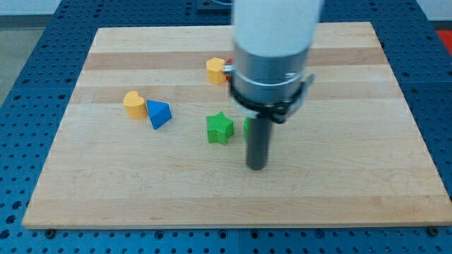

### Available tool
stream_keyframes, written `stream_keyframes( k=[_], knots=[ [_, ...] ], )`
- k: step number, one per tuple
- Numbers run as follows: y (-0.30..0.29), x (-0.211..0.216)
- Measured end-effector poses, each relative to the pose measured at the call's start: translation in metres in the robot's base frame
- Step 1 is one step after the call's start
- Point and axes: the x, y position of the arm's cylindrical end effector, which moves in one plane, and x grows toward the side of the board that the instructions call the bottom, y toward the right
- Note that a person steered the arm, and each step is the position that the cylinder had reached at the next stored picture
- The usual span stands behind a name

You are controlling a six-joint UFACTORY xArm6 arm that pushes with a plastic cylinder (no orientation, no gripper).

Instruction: Push the green circle into blue cube

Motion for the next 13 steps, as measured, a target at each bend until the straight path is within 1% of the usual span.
stream_keyframes(
  k=[1, 2, 3, 4, 5, 6, 8, 10, 13],
  knots=[
    [-0.021, -0.002],
    [-0.022, -0.009],
    [-0.019, -0.029],
    [-0.005, -0.043],
    [0.024, -0.044],
    [0.046, -0.056],
    [0.048, -0.093],
    [0.067, -0.121],
    [0.091, -0.122]
  ],
)
